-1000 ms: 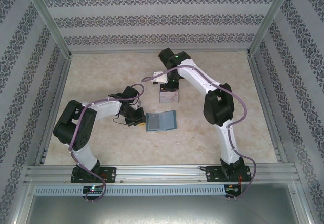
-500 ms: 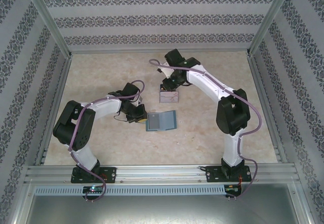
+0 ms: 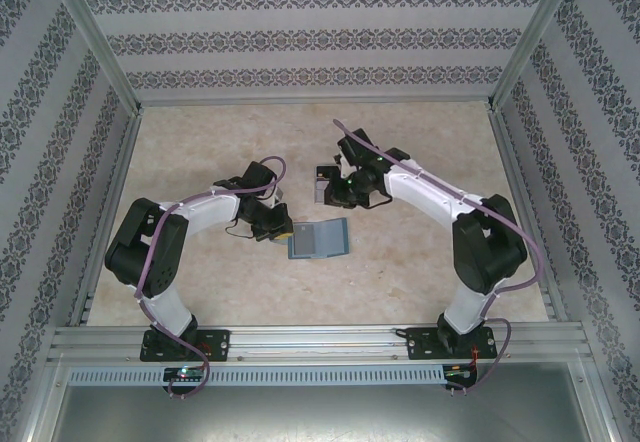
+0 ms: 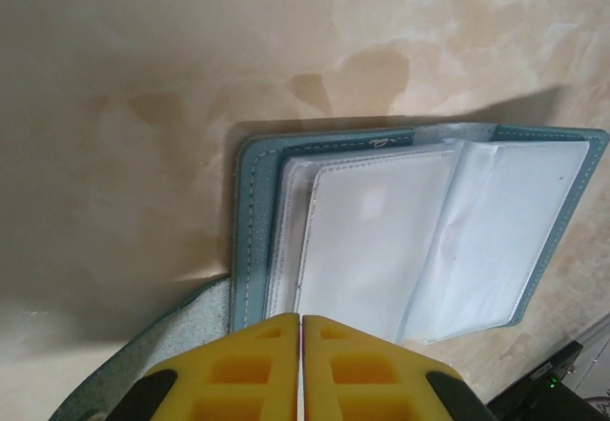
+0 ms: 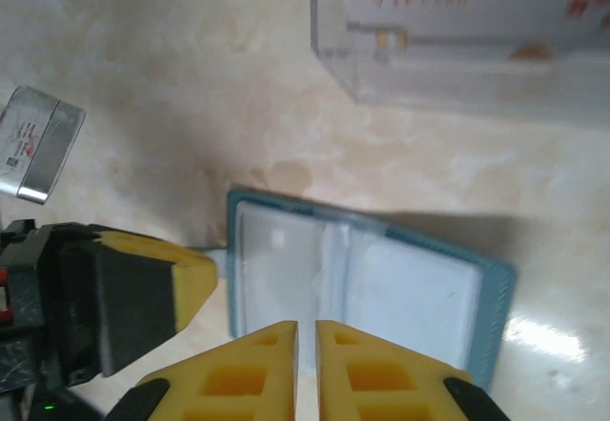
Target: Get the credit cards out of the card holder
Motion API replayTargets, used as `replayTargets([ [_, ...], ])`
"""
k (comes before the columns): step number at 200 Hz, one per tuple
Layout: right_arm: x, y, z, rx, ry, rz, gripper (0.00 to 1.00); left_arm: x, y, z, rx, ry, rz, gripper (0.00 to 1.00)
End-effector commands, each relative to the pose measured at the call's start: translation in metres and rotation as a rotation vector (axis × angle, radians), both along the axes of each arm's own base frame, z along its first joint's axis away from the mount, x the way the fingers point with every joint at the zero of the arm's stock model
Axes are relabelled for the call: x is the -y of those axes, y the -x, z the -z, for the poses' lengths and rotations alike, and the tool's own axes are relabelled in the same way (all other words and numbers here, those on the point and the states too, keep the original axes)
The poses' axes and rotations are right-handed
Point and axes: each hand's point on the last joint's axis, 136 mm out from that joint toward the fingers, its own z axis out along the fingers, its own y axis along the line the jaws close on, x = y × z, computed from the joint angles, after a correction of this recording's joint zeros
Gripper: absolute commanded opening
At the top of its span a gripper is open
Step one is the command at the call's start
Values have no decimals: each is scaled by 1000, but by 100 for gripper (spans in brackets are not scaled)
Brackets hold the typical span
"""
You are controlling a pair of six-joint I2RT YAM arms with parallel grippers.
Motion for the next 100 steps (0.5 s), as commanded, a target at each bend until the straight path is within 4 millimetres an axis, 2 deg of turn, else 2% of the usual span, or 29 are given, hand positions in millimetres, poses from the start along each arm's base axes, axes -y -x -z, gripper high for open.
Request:
replayTargets([
  [1,-21,12,-4,-44,-84,51,16,8,-9,-6,11,41,0,8],
  [46,-50,31,21,-112,-117,18,17,8,-4,1,-11,43,9,7],
  [100,-70,35,45,-164,-110,-13,18,3,4,14,-52,9,24,4],
])
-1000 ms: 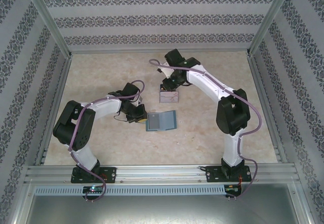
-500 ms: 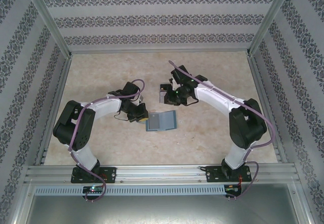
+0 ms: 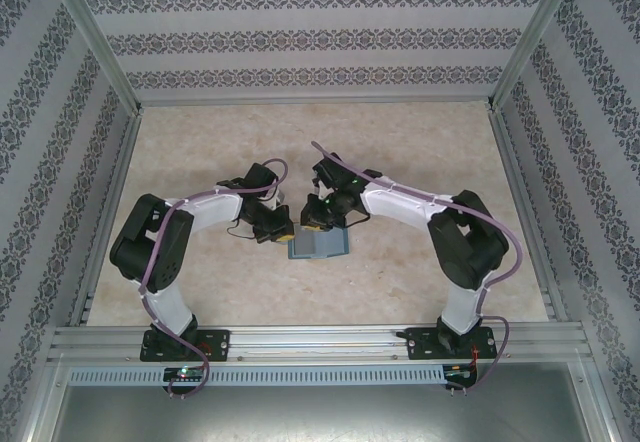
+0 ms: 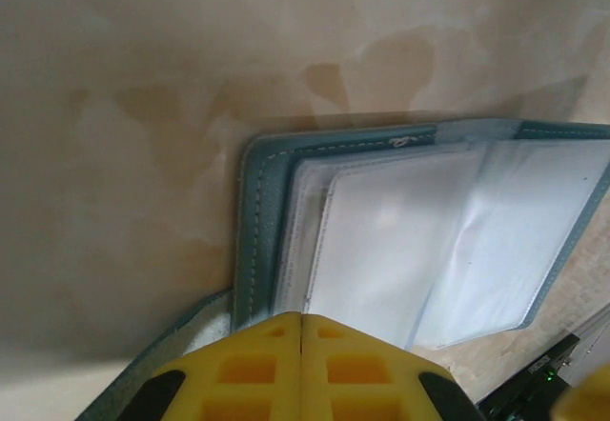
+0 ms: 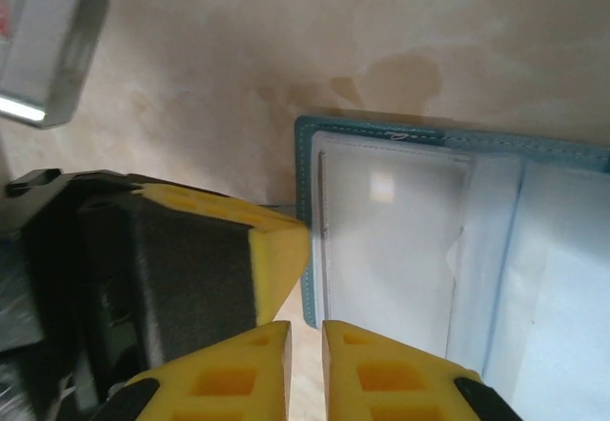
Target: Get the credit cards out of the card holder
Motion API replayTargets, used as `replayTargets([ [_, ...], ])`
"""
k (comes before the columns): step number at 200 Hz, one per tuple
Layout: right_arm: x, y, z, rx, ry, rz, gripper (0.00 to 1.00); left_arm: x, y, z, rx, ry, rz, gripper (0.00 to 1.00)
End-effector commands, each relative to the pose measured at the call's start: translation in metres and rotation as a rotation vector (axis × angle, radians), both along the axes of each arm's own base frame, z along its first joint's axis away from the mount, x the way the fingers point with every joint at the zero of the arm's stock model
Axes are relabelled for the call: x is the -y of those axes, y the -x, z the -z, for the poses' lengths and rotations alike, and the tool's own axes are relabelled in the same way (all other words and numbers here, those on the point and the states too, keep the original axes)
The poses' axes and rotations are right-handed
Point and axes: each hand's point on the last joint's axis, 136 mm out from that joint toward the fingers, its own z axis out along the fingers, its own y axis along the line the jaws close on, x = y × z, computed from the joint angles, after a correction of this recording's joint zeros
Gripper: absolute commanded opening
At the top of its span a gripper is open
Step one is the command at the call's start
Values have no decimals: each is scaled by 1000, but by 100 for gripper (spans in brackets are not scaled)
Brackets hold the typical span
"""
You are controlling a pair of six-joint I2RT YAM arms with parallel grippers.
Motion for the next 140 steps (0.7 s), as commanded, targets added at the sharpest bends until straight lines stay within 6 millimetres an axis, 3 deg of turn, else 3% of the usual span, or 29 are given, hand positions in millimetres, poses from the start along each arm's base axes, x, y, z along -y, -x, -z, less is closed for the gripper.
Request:
replayTargets([
  [1,-14,0,3,-22,-27,-4,18,-1,1,4,-12,-4,17,4],
  [75,-34,7,31,-85,-23,-48,18,-6,8,11,-27,-28,19,3],
  [140,-17,14,54,-118,73,-40,18,-7,9,13,-31,-35,18,3],
])
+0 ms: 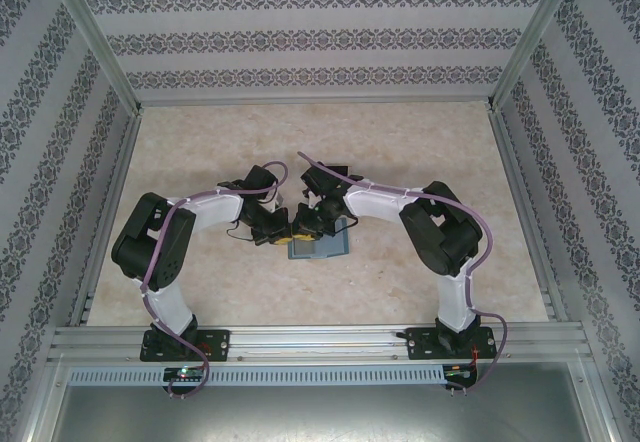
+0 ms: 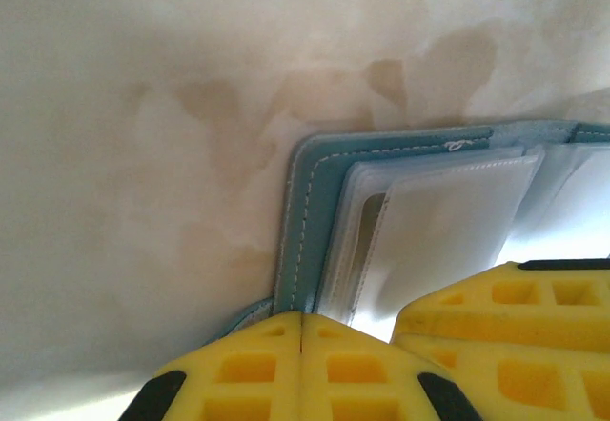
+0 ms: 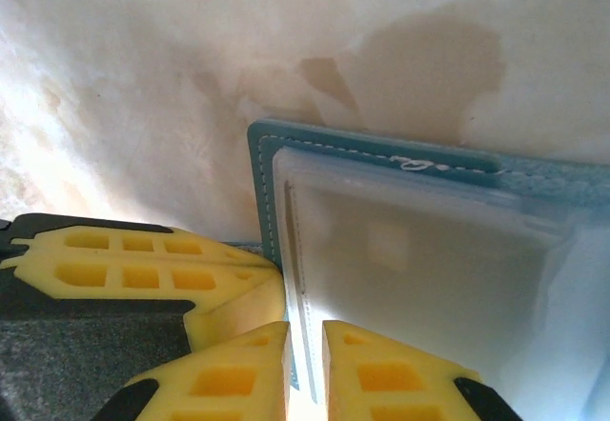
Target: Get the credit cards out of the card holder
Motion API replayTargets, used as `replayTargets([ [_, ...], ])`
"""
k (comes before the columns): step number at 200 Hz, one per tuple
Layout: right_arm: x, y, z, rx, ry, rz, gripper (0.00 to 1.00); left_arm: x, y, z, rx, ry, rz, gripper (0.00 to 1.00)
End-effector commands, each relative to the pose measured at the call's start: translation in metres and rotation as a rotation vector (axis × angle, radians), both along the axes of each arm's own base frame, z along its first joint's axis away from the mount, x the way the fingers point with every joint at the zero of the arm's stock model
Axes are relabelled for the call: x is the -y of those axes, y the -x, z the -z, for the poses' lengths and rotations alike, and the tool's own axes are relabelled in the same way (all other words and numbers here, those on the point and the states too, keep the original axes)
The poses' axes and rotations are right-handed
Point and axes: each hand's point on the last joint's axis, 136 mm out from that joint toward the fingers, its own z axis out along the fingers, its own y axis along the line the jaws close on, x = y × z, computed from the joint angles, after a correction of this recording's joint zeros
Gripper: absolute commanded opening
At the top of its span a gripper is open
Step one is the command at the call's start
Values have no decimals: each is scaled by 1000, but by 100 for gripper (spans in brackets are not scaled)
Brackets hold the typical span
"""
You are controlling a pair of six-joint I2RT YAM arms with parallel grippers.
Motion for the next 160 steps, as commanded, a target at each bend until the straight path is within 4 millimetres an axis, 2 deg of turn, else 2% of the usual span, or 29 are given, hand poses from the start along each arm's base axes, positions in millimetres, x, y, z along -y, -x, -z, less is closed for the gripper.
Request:
replayTargets([
  [1,6,6,14,-21,64,-5,18,-1,6,4,-20,-2,16,3],
  [60,28,9,22,-20,172,-12,20,-4,7,7,-26,-15,14,2],
  [95,43,6,11,28,260,-26,24,-5,10,10,-38,-20,19,2],
  [135,49,4,2,70,359,-75,26,-5,10,9,-35,-21,22,2],
  [160,53,2,-2,92,427,-104,31,-4,9,9,-36,-20,24,2],
])
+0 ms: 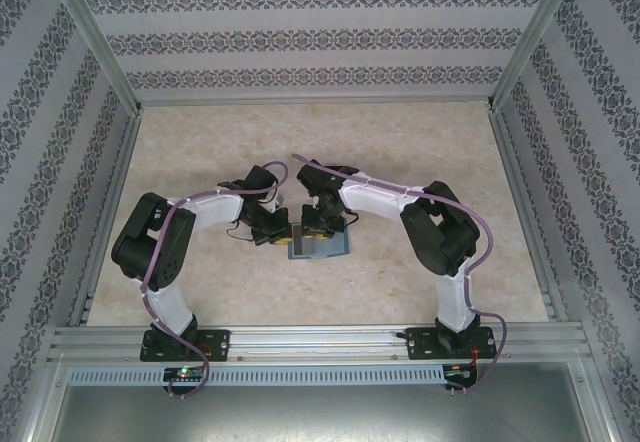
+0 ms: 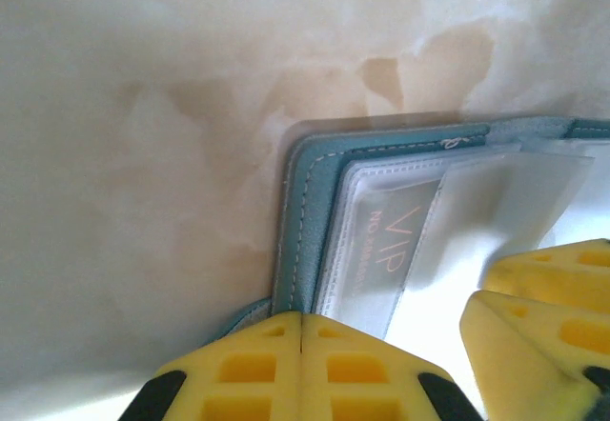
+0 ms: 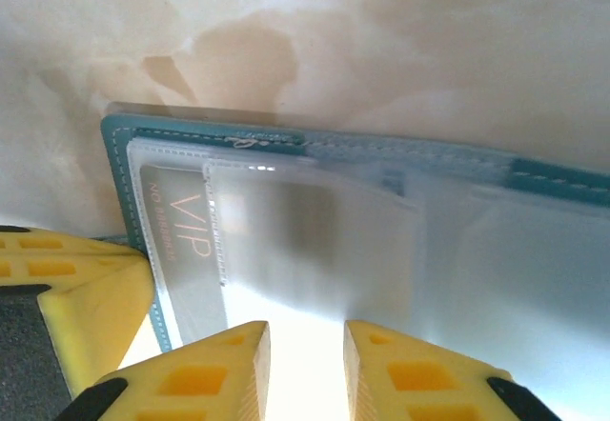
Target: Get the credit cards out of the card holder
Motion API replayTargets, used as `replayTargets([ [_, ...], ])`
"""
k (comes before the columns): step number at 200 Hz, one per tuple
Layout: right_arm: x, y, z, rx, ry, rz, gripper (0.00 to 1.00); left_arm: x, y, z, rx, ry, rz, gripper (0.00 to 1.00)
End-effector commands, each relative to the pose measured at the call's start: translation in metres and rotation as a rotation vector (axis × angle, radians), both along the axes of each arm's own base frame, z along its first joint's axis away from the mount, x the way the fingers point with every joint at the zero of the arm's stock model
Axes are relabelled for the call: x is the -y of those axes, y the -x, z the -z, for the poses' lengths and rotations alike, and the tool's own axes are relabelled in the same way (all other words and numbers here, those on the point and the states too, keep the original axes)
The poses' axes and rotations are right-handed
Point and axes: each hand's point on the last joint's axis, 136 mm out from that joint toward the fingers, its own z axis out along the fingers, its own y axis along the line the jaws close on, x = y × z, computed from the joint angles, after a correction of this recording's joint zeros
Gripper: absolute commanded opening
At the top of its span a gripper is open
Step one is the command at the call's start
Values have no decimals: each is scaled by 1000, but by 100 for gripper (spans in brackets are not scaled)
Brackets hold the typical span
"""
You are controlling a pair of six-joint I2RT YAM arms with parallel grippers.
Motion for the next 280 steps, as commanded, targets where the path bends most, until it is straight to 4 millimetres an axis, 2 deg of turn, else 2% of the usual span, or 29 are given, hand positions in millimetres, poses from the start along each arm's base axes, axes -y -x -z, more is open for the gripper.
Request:
replayTargets([
  [1,16,4,-1,21,141,-53,31,-5,9,9,-40,-20,17,2],
  [32,14,6,1,13,152,-75,38,-4,9,11,-42,-16,15,2],
  [50,10,4,-5,31,137,-76,37,-2,7,10,-41,-13,16,2],
  [70,1,1,-14,51,85,-64,30,-5,7,11,-40,-27,15,2],
  [102,-25,3,-18,30,-83,-31,14,-9,8,14,-46,-55,18,2],
  [152,-42,4,0,-32,-200,15,9,-9,9,15,-51,-54,18,2],
  [174,-36,5,9,-51,-179,34,12,-9,7,14,-46,-58,17,2],
  [229,2,11,24,-53,16,31,25,-10,9,15,-49,-61,21,2],
  [280,11,11,21,-30,126,-11,34,-10,10,14,-46,-60,17,2],
])
